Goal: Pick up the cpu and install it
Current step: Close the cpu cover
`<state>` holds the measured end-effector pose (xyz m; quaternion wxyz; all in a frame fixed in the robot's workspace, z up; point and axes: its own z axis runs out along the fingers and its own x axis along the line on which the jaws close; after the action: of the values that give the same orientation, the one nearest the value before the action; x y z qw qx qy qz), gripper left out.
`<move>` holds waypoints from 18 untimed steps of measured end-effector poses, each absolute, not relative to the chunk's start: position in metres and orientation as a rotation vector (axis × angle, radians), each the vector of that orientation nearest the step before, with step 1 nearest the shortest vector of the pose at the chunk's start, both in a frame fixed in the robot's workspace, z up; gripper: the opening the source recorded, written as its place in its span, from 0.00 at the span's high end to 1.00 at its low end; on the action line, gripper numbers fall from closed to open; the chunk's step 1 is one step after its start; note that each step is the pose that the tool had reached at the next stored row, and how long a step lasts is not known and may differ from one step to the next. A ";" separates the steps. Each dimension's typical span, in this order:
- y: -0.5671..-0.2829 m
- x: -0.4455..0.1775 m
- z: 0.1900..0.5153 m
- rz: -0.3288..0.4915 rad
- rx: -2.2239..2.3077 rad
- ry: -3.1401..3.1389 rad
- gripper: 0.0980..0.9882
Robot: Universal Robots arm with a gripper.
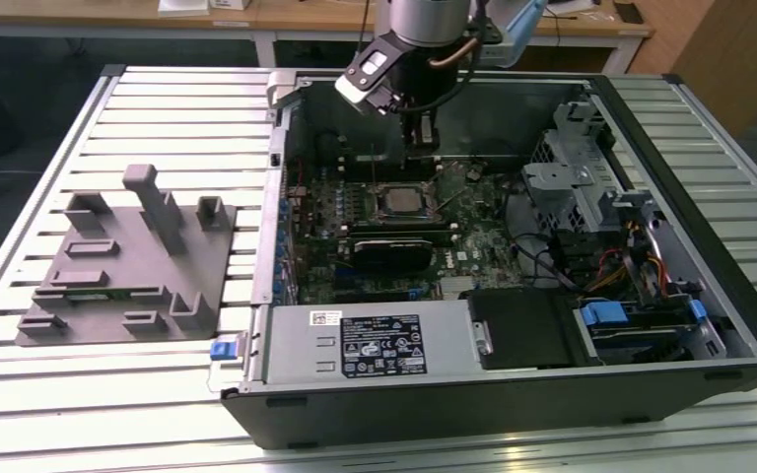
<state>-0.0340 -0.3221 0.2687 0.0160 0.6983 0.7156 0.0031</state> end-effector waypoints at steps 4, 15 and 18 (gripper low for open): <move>-0.323 -0.034 0.269 0.010 2.172 2.225 0.99; -0.323 -0.025 0.280 0.011 2.173 2.227 0.99; -0.323 -0.021 0.280 0.011 2.173 2.227 0.99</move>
<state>-0.0211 -0.3230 0.2798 0.0150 0.6983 0.7156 0.0036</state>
